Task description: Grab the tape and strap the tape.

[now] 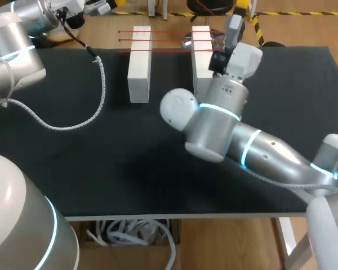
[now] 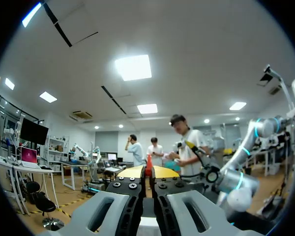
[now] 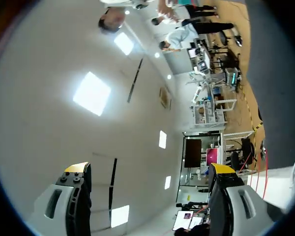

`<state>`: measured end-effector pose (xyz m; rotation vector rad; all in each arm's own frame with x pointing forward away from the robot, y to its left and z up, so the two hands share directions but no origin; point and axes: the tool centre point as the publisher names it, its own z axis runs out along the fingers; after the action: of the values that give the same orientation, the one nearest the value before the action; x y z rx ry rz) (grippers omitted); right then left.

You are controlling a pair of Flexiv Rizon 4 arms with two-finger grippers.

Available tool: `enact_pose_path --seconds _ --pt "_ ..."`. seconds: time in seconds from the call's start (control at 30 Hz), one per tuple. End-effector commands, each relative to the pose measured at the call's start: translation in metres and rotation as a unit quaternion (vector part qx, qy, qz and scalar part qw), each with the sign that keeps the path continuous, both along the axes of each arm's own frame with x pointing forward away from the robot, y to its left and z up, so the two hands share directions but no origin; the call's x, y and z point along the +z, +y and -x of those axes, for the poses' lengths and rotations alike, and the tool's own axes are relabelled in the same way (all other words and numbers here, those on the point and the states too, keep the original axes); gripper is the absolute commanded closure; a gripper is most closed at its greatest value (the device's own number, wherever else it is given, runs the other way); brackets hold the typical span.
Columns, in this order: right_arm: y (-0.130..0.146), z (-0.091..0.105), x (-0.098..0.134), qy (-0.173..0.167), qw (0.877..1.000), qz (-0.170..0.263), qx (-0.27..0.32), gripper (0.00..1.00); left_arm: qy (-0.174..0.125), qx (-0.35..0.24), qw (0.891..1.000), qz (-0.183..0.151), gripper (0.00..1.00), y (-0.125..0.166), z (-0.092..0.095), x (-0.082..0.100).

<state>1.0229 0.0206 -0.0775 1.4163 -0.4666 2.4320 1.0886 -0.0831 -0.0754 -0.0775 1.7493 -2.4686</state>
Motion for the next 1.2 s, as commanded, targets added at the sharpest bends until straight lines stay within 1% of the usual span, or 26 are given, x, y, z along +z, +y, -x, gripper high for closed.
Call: enact_pose_path --seconds 0.03,0.2,0.27,0.3,0.37,0.4,0.47,0.5,0.6,0.63,0.7,0.73,0.77,0.8,0.83,0.87,0.9,0.93,0.97,1.0,1.03,1.07,1.1,1.13,1.17,1.2 --pt "0.008 -0.001 -0.006 0.013 0.930 -0.255 -0.263 0.00 0.000 0.002 1.000 0.000 1.00 0.000 0.001 0.000" --pt "0.010 0.013 -0.013 0.034 0.933 -0.268 -0.238 0.00 0.000 0.002 1.000 0.000 1.00 0.000 0.001 0.000" --pt "0.008 0.017 -0.020 0.052 0.939 -0.252 -0.229 0.00 0.000 0.002 1.000 0.000 1.00 0.000 0.001 0.000" --pt "0.006 0.018 -0.023 0.054 0.939 -0.251 -0.229 0.00 0.000 0.002 1.000 0.000 1.00 0.000 0.001 0.000" --pt "0.004 0.017 -0.029 0.068 0.946 -0.226 -0.223 0.00 0.000 0.002 1.000 0.000 1.00 0.000 0.001 0.000" --pt "0.002 0.016 -0.034 0.073 0.944 -0.226 -0.227 0.00 0.000 0.002 1.000 0.000 1.00 0.000 0.001 0.000" --pt "0.001 0.012 -0.041 0.088 0.947 -0.216 -0.220 0.00 0.000 0.002 1.000 0.000 1.00 0.000 0.001 0.000" --pt "0.000 0.010 -0.044 0.099 0.952 -0.203 -0.205 0.00 0.000 0.002 1.000 0.000 1.00 0.000 0.001 0.000" --pt "0.000 0.000 -0.048 0.107 0.962 -0.168 -0.187 0.00 0.000 0.002 1.000 0.000 1.00 0.000 0.001 0.000" --pt "0.000 -0.003 -0.048 0.114 0.963 -0.161 -0.182 0.00 0.000 0.002 1.000 0.000 1.00 0.000 0.001 0.000" --pt "0.002 -0.009 -0.050 0.122 0.972 -0.129 -0.155 0.00 0.000 0.002 1.000 0.000 1.00 0.000 0.001 0.000" --pt "0.004 -0.011 -0.051 0.123 0.980 -0.101 -0.123 0.00 0.000 0.002 1.000 0.000 1.00 0.000 0.001 0.000" --pt "0.009 -0.014 -0.052 0.124 0.984 -0.085 -0.097 0.00 0.000 0.002 1.000 0.000 1.00 0.000 0.001 0.000" --pt "0.013 -0.015 -0.052 0.124 0.989 -0.055 -0.065 0.00 0.000 0.002 1.000 0.000 1.00 0.000 0.001 0.000" --pt "0.015 -0.016 -0.054 0.127 0.989 -0.060 -0.047 0.00 0.000 0.002 1.000 0.000 1.00 0.000 0.001 0.000" --pt "0.017 -0.017 -0.053 0.117 0.992 -0.038 -0.034 0.00 0.000 0.002 1.000 0.000 1.00 0.000 0.001 0.000" --pt "0.019 -0.018 -0.054 0.111 0.993 -0.042 -0.012 0.00 0.000 0.002 1.000 0.000 1.00 0.000 0.001 0.000" --pt "0.021 -0.018 -0.055 0.111 0.992 -0.058 -0.008 0.00 0.000 0.002 1.000 0.000 1.00 0.000 0.001 0.000" --pt "0.021 -0.018 -0.057 0.105 0.994 -0.040 0.002 0.00 0.000 0.002 1.000 0.000 1.00 0.000 0.001 0.000" --pt "0.024 -0.019 -0.058 0.103 0.994 -0.040 0.014 0.00 0.000 0.002 1.000 0.000 1.00 0.000 0.001 0.000" --pt "0.024 -0.020 -0.059 0.105 0.993 -0.053 0.018 0.00 0.000 0.002 1.000 0.000 1.00 0.000 0.001 0.000" --pt "0.026 -0.020 -0.060 0.102 0.993 -0.049 0.028 0.00 0.000 0.002 1.000 0.000 1.00 0.000 0.001 0.000" --pt "0.027 -0.021 -0.060 0.093 0.993 -0.055 0.041 0.00 0.000 0.002 1.000 0.000 1.00 0.000 0.001 0.000" --pt "0.028 -0.021 -0.059 0.095 0.992 -0.067 0.048 0.00 0.000 0.002 1.000 0.000 1.00 0.000 0.001 0.000" --pt "0.029 -0.021 -0.060 0.093 0.993 -0.062 0.046 0.00 0.000 0.002 1.000 0.000 1.00 0.000 0.001 0.000" --pt "0.029 -0.020 -0.060 0.091 0.992 -0.067 0.052 0.00 0.000 0.002 1.000 0.000 1.00 0.000 0.001 0.000"
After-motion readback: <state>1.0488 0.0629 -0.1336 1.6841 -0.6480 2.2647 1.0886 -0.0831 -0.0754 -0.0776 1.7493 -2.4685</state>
